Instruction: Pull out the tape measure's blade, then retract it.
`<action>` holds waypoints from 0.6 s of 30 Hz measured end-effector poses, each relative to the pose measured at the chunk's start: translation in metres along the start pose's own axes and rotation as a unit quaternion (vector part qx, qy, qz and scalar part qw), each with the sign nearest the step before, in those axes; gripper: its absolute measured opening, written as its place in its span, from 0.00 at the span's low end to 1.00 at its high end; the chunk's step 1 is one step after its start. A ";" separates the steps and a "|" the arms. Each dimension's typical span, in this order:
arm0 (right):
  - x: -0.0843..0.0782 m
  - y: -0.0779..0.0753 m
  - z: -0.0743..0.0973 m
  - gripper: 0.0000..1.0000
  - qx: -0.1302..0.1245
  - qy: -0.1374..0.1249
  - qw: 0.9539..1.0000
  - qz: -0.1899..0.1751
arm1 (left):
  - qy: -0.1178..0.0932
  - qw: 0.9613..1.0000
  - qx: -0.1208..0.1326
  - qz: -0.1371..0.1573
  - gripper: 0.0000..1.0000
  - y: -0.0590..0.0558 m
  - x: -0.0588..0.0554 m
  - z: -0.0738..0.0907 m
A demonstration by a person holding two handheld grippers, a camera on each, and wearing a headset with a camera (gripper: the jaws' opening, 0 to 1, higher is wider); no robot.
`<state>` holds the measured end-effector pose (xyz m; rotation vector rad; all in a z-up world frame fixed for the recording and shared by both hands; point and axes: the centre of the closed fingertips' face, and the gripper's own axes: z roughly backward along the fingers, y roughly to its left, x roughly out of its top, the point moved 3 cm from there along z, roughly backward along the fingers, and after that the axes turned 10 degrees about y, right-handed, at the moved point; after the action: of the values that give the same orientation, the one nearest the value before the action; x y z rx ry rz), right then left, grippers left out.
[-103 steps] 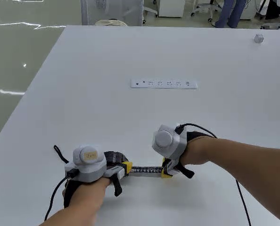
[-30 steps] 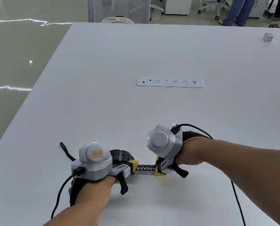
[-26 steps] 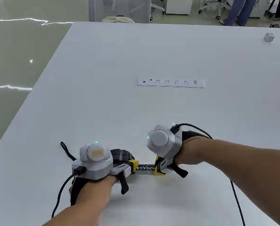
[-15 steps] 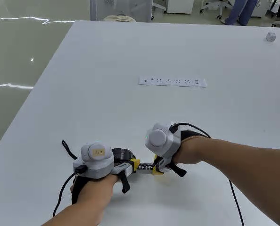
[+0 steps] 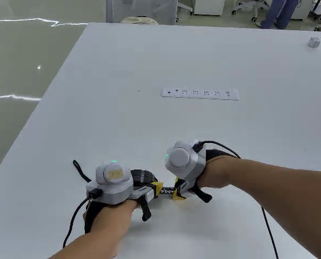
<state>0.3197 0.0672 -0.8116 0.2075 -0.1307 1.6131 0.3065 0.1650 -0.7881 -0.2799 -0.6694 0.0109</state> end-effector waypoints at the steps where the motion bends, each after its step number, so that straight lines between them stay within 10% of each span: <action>1: 0.001 0.000 0.000 0.13 0.001 -0.002 1.000 0.000 | 0.000 1.000 0.000 0.000 0.60 0.000 0.000 0.000; 18: 0.015 0.002 -0.003 0.14 0.000 -0.012 1.000 0.005 | 0.003 1.000 -0.002 0.002 0.60 0.000 0.000 0.000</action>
<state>0.3174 0.0820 -0.8109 0.2272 -0.1498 1.6213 0.3066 0.1653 -0.7878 -0.2849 -0.6638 0.0117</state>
